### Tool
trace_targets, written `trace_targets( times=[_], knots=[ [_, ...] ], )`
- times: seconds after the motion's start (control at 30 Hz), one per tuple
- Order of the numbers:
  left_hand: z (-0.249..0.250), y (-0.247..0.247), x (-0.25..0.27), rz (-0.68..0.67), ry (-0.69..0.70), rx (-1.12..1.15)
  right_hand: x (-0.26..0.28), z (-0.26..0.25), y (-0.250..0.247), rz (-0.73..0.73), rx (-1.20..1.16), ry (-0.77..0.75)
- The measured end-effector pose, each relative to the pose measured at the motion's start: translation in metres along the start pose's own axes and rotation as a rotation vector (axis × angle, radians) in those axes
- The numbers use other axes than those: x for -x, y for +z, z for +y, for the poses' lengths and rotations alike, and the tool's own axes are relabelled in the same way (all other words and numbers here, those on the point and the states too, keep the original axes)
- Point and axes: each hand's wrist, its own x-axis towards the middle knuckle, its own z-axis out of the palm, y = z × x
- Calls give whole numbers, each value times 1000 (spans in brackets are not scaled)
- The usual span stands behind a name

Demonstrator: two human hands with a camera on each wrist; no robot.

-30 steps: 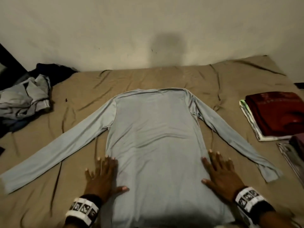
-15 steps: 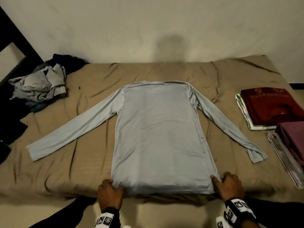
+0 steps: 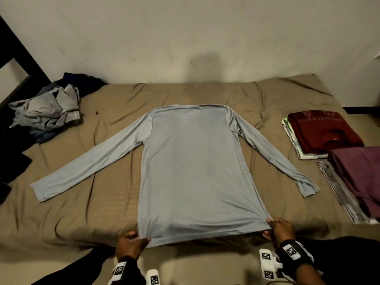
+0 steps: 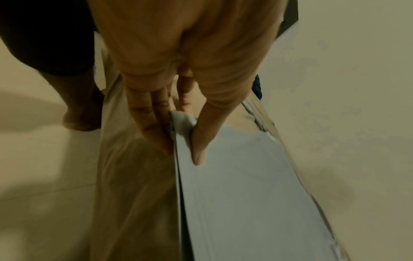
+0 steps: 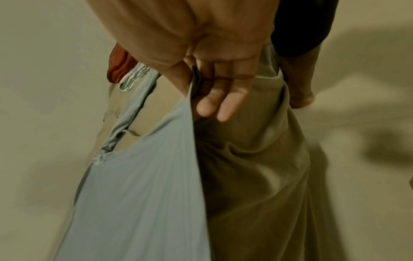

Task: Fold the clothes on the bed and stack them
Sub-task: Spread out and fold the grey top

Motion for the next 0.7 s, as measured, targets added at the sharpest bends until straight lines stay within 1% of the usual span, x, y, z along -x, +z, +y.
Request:
trace_targets(
  times=[0.07, 0.1, 0.13, 0.2, 0.23, 0.3, 0.37, 0.4, 0.43, 0.47, 0.5, 0.53, 0.6, 0.67, 0.7],
  knots=[
    [0, -7, 0, -58, -30, 87, -1, 2, -5, 10, 45, -17],
    [1, -10, 1, -94, -50, 129, 1, 2, -7, 17, 110, -48],
    [2, -13, 1, -127, -64, 163, 1, 1, -9, 25, 199, -91],
    [5, -13, 4, -198, -77, 203, 8, -7, -11, 67, 461, -164],
    [7, -12, 4, -209, -71, 207, 13, -14, -10, 100, 564, -175],
    [7, -10, 1, -197, -26, 215, 25, -30, -1, 207, 697, -173],
    [12, -5, -2, -158, 3, 269, 36, -48, 17, 315, 788, -280],
    [13, -4, -7, -112, 23, 294, 48, -61, 34, 324, 821, -369],
    [16, -3, -12, -63, 62, 314, 56, -70, 56, 283, 838, -464],
    [16, -2, -20, -26, 98, 318, 66, -79, 84, 204, 860, -574],
    [18, -1, -26, 3, 119, 328, 80, -90, 117, 92, 897, -712],
    [21, 3, -28, 5, 142, 338, 94, -98, 147, -34, 944, -879],
    [19, 6, -38, 0, 126, 288, 134, -108, 225, -302, 1151, -1250],
    [11, 11, -53, -5, 128, 214, 192, -113, 307, -538, 1330, -1649],
    [9, 13, -56, -24, 130, 191, 226, -116, 344, -649, 1395, -1772]
  ],
)
